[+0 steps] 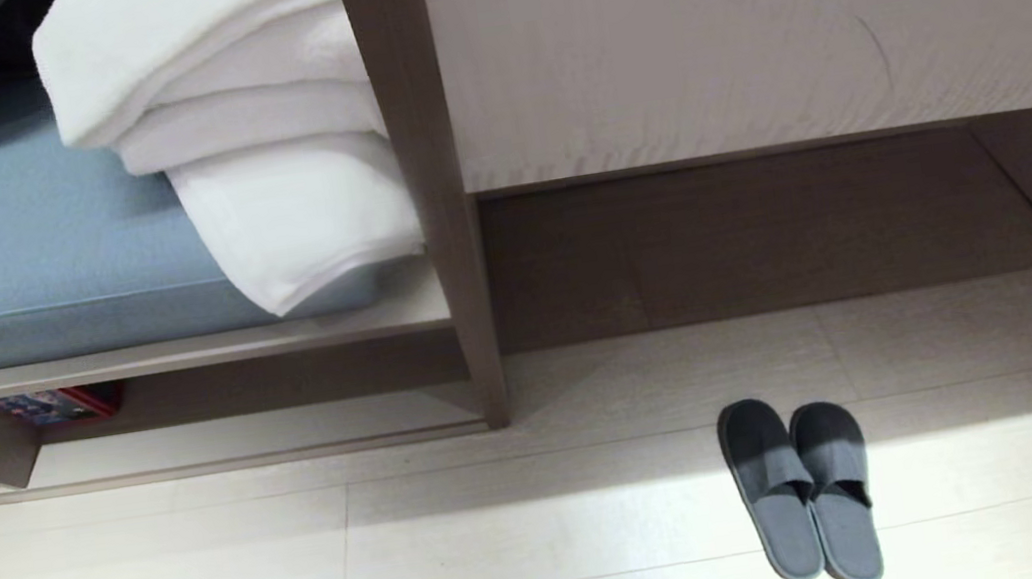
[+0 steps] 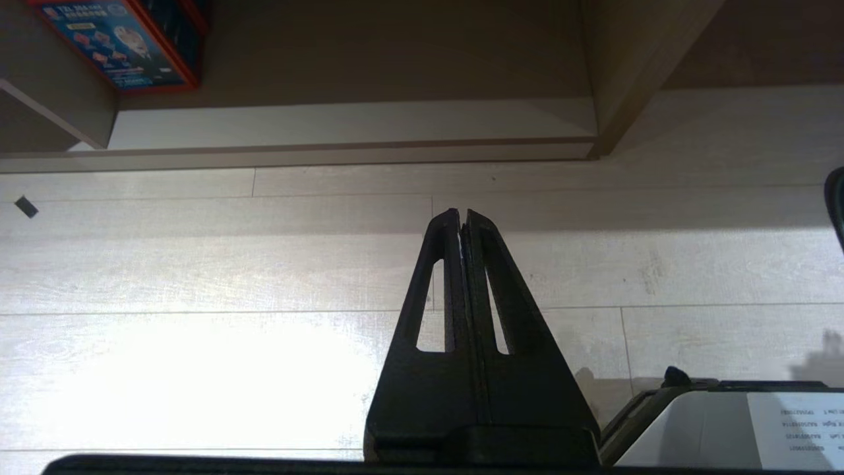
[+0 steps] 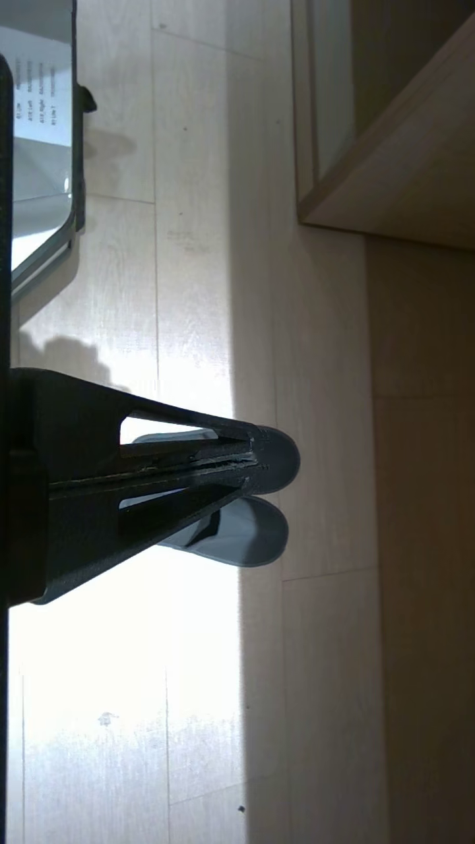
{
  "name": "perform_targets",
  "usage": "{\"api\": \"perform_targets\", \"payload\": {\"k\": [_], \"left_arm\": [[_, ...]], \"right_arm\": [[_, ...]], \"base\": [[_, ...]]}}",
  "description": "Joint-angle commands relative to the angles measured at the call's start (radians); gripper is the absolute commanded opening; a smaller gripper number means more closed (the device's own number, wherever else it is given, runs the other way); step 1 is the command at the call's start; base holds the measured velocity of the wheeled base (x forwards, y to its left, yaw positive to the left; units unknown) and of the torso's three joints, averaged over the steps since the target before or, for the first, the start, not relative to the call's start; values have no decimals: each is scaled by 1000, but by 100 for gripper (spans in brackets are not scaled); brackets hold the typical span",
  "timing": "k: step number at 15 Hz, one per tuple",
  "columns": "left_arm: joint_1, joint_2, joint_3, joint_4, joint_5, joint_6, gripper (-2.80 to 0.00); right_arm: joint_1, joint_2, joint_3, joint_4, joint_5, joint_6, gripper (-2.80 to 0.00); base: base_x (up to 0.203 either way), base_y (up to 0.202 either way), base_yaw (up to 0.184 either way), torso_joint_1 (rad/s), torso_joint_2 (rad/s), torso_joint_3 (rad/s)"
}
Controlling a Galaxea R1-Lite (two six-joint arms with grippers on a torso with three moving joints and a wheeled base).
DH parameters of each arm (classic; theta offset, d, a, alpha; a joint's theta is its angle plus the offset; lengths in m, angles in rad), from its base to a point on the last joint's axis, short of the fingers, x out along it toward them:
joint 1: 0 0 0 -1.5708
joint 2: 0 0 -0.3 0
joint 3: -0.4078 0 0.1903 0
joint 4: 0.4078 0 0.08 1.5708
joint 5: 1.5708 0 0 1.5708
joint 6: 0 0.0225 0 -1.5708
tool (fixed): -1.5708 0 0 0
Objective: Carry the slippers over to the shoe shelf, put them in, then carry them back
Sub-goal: Pick up the slippers on the floor
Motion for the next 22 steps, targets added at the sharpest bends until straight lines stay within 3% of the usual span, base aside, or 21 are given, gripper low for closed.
{"api": "perform_targets", "payload": {"k": [1,22], "left_arm": [[0,0,0,0,0,0,-280],[0,0,0,-1,0,0,-280]], "right_arm": [[0,0,0,0,0,0,-280],[0,0,1,0,0,0,-280]], "base": [[0,0,0,4,6,-191],[0,0,0,2,3,-197]]}}
